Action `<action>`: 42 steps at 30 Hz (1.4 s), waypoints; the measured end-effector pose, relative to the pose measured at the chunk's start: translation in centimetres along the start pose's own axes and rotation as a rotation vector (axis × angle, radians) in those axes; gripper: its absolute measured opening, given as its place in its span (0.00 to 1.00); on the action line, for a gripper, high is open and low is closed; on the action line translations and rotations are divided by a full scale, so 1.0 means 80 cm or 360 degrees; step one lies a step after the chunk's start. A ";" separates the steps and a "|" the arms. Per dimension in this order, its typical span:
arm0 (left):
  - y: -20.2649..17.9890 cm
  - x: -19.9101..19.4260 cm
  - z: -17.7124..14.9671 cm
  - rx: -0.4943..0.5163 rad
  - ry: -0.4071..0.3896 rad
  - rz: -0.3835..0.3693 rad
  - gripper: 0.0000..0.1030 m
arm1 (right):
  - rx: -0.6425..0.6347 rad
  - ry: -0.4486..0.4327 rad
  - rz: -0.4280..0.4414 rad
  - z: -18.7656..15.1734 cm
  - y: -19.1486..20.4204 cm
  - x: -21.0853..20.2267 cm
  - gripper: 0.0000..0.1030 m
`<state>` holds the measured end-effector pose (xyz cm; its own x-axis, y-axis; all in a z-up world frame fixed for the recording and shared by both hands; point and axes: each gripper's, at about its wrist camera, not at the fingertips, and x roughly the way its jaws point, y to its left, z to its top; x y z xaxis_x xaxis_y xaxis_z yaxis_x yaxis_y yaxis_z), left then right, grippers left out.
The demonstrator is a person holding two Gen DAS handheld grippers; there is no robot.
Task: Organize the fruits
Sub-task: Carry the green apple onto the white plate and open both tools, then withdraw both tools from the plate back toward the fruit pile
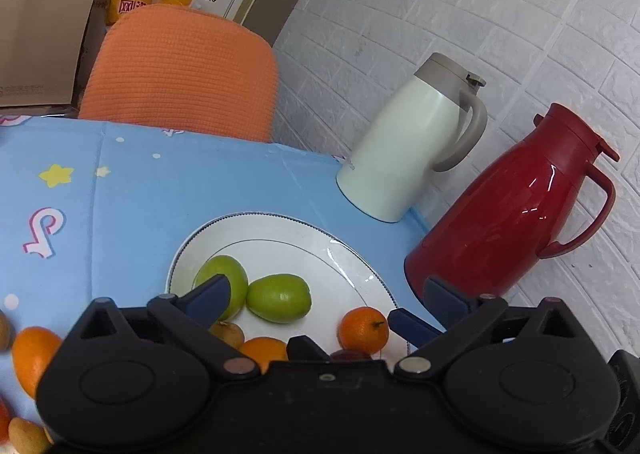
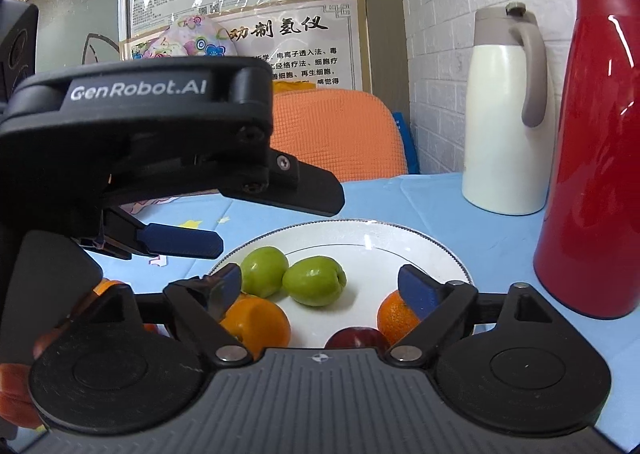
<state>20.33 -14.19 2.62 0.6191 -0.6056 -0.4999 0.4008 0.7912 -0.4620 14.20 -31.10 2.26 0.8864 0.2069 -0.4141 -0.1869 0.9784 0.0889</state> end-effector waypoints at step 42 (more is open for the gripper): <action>0.129 -0.239 -0.130 -0.0249 -0.0240 0.0373 1.00 | -0.0031 0.0166 0.0375 -0.057 0.117 -0.059 1.00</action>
<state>5.58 4.62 -0.23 0.7800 -0.3798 -0.4974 0.1339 0.8777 -0.4601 6.38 -22.94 0.92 0.7691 0.4273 -0.4753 -0.3921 0.9027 0.1772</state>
